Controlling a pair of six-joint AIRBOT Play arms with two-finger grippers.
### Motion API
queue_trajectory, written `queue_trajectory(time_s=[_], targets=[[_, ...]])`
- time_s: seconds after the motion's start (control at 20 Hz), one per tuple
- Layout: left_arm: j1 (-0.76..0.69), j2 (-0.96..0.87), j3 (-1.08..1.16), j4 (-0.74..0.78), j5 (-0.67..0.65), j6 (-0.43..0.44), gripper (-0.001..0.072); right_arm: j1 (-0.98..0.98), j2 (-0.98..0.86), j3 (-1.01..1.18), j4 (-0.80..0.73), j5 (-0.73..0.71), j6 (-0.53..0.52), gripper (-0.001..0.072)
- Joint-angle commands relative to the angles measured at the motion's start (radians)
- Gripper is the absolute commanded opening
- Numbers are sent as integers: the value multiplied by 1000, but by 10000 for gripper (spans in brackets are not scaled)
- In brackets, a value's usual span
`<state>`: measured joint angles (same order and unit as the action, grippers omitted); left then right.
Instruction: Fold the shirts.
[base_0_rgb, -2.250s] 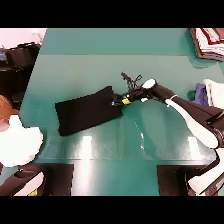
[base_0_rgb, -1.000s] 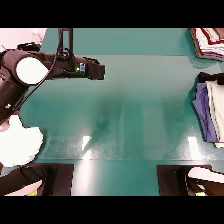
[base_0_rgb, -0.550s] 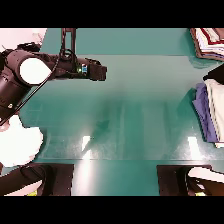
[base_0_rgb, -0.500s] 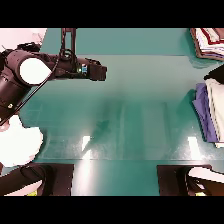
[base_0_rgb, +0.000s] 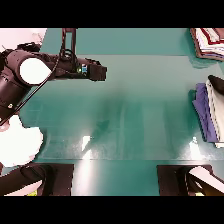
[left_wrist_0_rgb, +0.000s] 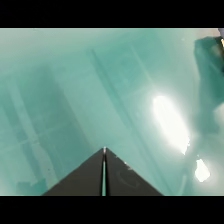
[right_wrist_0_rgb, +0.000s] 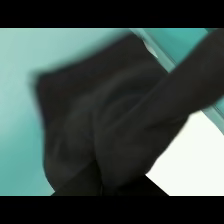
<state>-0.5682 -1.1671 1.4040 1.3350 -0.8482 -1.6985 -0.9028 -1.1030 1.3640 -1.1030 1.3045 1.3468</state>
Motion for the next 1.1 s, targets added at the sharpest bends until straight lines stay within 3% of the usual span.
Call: queue_trajectory(time_s=[0.0, 0.05, 0.1, 0.15, 0.4, 0.55, 0.95, 1.0, 1.05], targets=[[0, 0, 0, 0, 0, 13, 25, -93, 95, -166, -134, 35, -1, 231], [0, 0, 0, 0, -1, 25, 25, -119, 113, -201, -140, 27, 0, 451], [0, 0, 0, 0, -1, 32, 25, -139, 126, -225, -152, 24, -2, 539], [0, 0, 0, 0, 0, 32, 25, -153, 133, -236, -152, 27, -2, 560], [0, 0, 0, 0, 0, 31, 25, -40, 134, -140, 13, -26, -2, 560], [0, 0, 0, 0, -12, 31, 25, 192, 134, -59, 118, -55, -2, 558], [0, 0, 0, 0, 2, 31, 26, 833, 129, -5, 105, -235, -2, 548], [0, 0, 0, 0, 3, 31, 26, 883, 124, -5, 105, -249, -3, 448], [0, 0, 0, -1, 3, 31, 26, 920, 117, -5, 105, -255, -3, 273]])
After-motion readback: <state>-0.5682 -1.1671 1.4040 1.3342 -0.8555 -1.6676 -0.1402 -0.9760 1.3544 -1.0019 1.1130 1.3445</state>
